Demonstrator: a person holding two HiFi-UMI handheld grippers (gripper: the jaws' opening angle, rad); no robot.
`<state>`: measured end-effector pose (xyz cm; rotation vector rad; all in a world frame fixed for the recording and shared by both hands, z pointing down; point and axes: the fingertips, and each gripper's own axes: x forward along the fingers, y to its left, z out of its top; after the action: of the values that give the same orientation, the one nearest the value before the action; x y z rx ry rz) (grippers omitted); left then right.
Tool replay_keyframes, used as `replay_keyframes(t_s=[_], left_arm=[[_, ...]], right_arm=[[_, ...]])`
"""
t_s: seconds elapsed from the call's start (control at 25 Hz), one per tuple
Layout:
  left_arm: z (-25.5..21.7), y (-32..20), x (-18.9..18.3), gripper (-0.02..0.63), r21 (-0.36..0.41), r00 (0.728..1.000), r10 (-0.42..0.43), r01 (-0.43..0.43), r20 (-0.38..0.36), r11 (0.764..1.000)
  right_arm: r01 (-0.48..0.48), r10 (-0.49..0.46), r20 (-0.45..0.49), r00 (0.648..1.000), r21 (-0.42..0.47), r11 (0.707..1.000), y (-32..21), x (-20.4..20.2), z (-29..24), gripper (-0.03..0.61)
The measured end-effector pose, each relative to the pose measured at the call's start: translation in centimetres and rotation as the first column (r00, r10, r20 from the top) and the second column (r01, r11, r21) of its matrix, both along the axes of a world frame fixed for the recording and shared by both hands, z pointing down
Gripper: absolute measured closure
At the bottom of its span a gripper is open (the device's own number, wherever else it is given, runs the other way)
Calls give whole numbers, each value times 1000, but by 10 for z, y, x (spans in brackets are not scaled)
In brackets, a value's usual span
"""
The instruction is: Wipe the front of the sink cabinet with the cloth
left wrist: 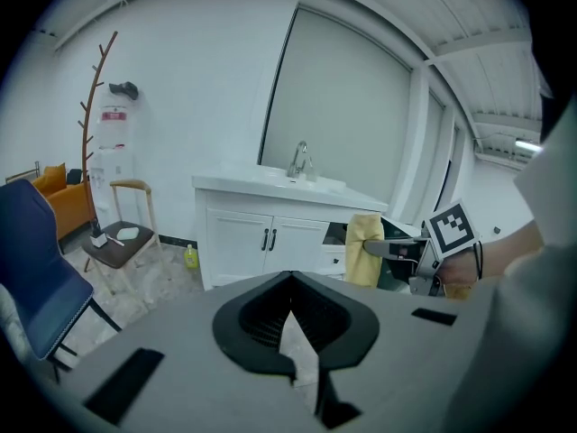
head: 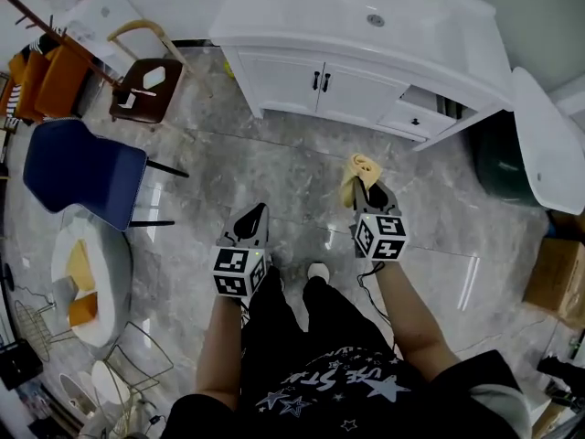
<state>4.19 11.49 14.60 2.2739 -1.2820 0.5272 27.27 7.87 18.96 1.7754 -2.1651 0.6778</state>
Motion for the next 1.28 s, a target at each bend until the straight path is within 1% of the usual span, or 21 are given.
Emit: replay_keyframes(t_s=[0.12,0.24,0.36,0.52,0.6,0.72,0.96,1.08,1.28], left_arm=[[-10,12,5,598,4,1000,-16,16,1,1000],[-12,26,10,598,-2,1000,-12,12,14,1000],[-17,40,13,598,-2,1000,0,0,21,1000],[-28,51,11,598,18,1000,11,-11,19,1000],[-35,60,9,598,28,1000,23,-23,8,999],[-47,77,5,598,39,998,63,-63,-1,997],[-75,107,-10,598,90,990,142,-140,-12,986],[-81,120,-20,598,104,987,161,-158,-15,982],[-84,140,-38,598,107,986,165,-162,-19,981]], right_arm=[[-2,2,18,1000,9,1000,11,12,-10,511],[19,-20,32,999,25,1000,26,15,-18,511],[28,-28,27,999,21,999,41,14,-21,512],[11,-11,29,1000,22,1000,56,7,-29,512],[4,-5,24,1000,28,1000,64,2,-35,512],[-15,14,16,1000,39,999,81,-10,-48,512],[-58,57,32,998,57,997,123,-39,-74,512],[-53,52,18,998,69,996,139,-52,-81,512],[-14,15,-15,1000,91,996,162,-74,-91,512]])
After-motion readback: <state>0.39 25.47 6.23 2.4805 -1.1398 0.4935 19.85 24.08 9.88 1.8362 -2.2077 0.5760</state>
